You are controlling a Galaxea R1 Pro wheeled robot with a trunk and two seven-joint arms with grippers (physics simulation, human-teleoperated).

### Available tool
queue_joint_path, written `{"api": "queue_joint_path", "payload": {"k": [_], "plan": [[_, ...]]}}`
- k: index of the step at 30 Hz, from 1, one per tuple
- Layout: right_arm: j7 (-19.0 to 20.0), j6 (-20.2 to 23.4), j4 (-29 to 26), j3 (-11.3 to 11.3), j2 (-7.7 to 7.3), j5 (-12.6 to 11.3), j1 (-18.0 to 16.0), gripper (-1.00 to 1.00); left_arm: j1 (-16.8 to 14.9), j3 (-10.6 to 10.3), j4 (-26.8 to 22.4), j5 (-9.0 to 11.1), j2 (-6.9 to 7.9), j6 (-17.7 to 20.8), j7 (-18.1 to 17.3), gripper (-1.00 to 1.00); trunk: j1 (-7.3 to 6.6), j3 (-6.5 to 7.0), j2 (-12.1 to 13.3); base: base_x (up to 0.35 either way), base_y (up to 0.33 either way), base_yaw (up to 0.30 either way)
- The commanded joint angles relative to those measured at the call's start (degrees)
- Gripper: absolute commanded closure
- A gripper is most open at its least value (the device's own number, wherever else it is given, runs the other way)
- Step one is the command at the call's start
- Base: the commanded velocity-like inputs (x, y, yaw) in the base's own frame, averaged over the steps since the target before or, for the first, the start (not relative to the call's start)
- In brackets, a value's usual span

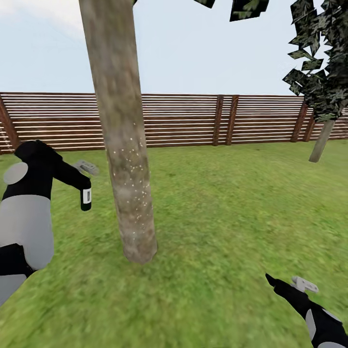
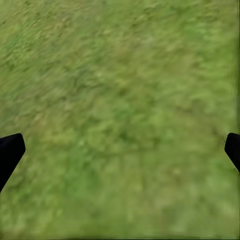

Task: In the garden, pick up the pesticide atomizer on the floor and spray pesticide onto both trees until each tree trunk is fully covered.

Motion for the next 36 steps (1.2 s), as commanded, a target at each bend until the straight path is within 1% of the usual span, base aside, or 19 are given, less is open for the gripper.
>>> {"api": "queue_joint_path", "payload": {"k": [1,4,8,12,14,15,16,17,18,19,20,21,22,23,26,27,28,31,36], "plan": [[0.0,0.0,0.0,0.0,0.0,0.0,0.0,-1.0,0.6,0.0,0.9,0.0,0.03,-0.1,0.0,1.0,0.0,0.0,0.0,0.0,0.318,-0.263],[0.0,0.0,0.0,0.0,0.0,0.0,0.0,-1.0,3.7,0.0,2.5,0.1,0.04,-0.1,0.1,1.0,0.0,0.0,0.0,0.0,0.318,-0.124],[-0.1,0.0,0.0,0.0,0.0,0.0,0.0,-1.0,9.9,0.0,2.8,0.4,-0.03,-0.7,0.5,1.0,0.0,0.0,0.0,0.0,0.274,-0.016],[-0.1,-0.1,0.0,0.0,0.0,0.0,0.0,-1.0,13.5,0.1,2.8,0.7,-0.05,-1.1,0.8,1.0,0.0,0.0,0.0,0.0,0.096,-0.001],[-0.1,-0.1,0.0,0.0,0.0,0.0,0.0,-1.0,14.6,0.1,2.8,1.0,-0.12,-1.1,2.8,1.0,0.0,0.0,0.0,0.0,0.008,0.0],[-0.1,-0.1,0.0,0.0,0.0,0.0,0.0,-1.0,15.3,0.3,2.9,2.3,-0.26,-1.2,5.8,1.0,0.0,0.0,0.0,0.0,0.003,0.0],[-0.1,-0.1,0.0,0.0,0.0,0.0,0.0,-1.0,16.9,0.4,2.9,6.5,-0.46,-1.7,12.1,1.0,0.0,0.0,0.0,0.0,0.001,0.0],[-0.1,-0.1,0.0,0.0,0.0,0.0,0.0,-1.0,18.1,0.4,2.9,11.5,-0.52,-2.5,17.4,1.0,0.0,0.0,0.0,0.0,0.0,0.0],[-0.1,-0.1,0.0,0.0,0.0,0.0,0.0,-1.0,19.3,0.4,3.5,17.8,-0.53,-4.2,22.4,1.0,0.0,0.0,0.0,0.0,0.0,0.0],[-0.1,-0.1,0.0,0.0,0.0,0.0,0.0,-1.0,20.2,0.5,5.0,23.2,-0.49,-6.4,26.2,1.0,0.0,0.0,0.0,0.0,0.0,0.0],[-0.1,-0.1,0.0,0.0,0.0,0.0,0.0,-1.0,20.7,0.5,7.4,27.2,-0.41,-8.7,28.8,1.0,0.0,0.0,0.0,0.0,0.0,0.0],[-0.1,-0.1,0.0,0.0,0.0,0.0,0.0,-1.0,21.0,0.5,10.5,30.4,-0.35,-11.7,30.7,1.0,0.0,0.0,0.0,0.0,0.0,0.0],[-0.1,-0.1,0.0,0.0,0.0,0.0,0.0,-1.0,21.2,1.0,12.8,32.2,-0.33,-14.1,31.6,1.0,0.0,0.0,0.0,0.0,0.0,-0.045],[-0.1,-0.1,0.0,0.0,0.0,0.0,0.0,-1.0,21.2,1.4,13.3,32.5,-0.32,-14.8,31.8,1.0,0.0,0.0,0.0,0.0,0.0,-0.116],[-0.1,-0.1,0.0,0.0,0.0,0.0,0.0,-1.0,21.2,6.4,14.4,33.4,-0.28,-16.6,32.0,1.0,0.0,0.0,0.0,0.0,0.0,-0.229],[-0.1,-0.1,0.0,0.0,0.0,0.0,0.0,-1.0,21.2,7.8,14.5,33.5,-0.25,-17.4,32.1,1.0,0.0,0.0,0.0,0.0,0.0,-0.267],[-0.1,-0.1,0.0,0.0,0.0,0.0,0.0,-1.0,21.2,8.6,14.5,33.4,-0.2,-18.3,32.1,1.0,0.0,0.0,0.0,0.0,0.0,-0.256],[-0.2,-0.1,0.0,0.0,0.0,0.0,0.0,-1.0,21.3,9.4,14.6,33.4,0.27,-19.2,32.1,1.0,0.0,0.0,0.0,0.0,0.0,-0.101],[0.1,-0.3,0.5,0.1,0.27,0.3,0.0,-1.0,21.4,9.5,14.7,33.3,0.84,-19.4,32.1,1.0,0.0,0.0,0.0,0.0,0.0,-0.008]]}}
